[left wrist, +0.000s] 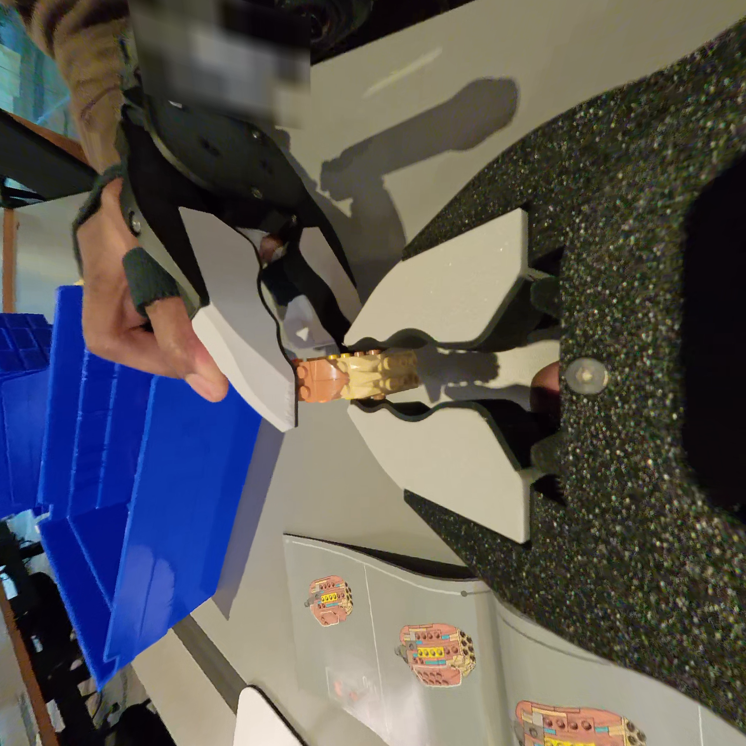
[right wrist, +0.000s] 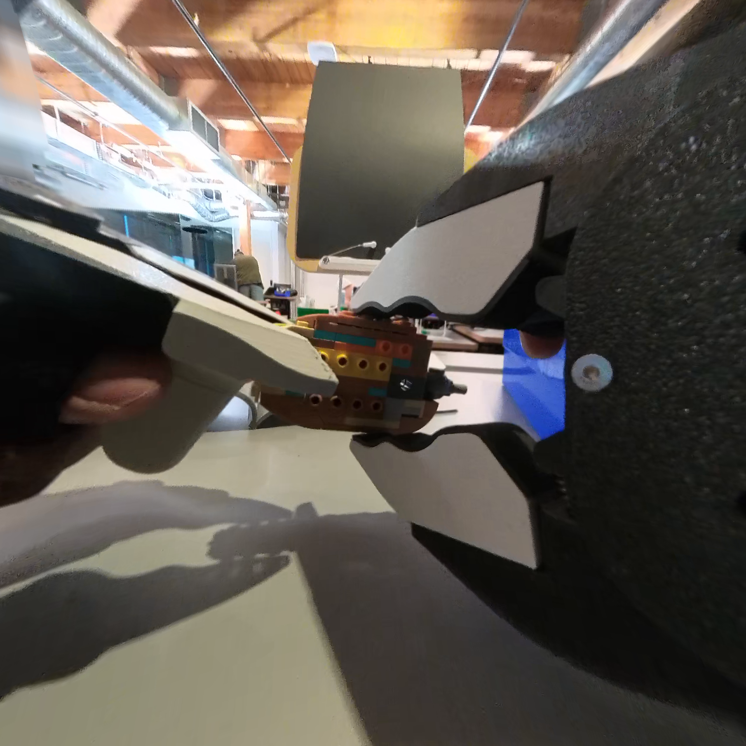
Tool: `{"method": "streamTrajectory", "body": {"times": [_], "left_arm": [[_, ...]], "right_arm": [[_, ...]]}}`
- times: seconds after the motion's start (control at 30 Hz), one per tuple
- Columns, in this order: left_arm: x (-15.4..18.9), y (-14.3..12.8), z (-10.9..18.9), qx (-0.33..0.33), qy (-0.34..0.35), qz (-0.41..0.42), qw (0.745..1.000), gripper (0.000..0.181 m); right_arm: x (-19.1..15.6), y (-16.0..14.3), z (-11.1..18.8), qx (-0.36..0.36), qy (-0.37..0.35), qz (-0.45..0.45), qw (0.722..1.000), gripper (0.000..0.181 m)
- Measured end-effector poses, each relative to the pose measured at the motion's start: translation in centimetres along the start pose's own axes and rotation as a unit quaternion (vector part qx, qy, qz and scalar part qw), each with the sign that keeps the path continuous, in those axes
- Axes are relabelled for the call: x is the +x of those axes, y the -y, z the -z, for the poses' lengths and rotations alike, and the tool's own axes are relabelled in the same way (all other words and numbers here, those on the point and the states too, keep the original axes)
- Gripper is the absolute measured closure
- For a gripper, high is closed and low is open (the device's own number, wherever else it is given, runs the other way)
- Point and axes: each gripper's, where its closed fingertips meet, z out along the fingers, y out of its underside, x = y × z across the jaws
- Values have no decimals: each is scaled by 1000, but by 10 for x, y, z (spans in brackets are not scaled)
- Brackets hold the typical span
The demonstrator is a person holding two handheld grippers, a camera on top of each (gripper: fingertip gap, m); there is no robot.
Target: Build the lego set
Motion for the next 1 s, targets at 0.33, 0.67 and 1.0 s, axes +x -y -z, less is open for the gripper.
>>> {"method": "streamTrajectory", "body": {"times": [0.33, 0.67, 1.0], "left_arm": [[0, 0, -5, 23, -11, 53, 998, 148], [-5, 8, -2, 72, -40, 131, 988, 159], [-6, 18, 4, 118, -72, 180, 974, 159]], "right_arm": [[1, 1, -3, 4, 56, -74, 996, 126], [11, 1, -5, 10, 68, -119, 991, 117], [16, -5, -8, -6, 47, -101, 994, 115]]}}
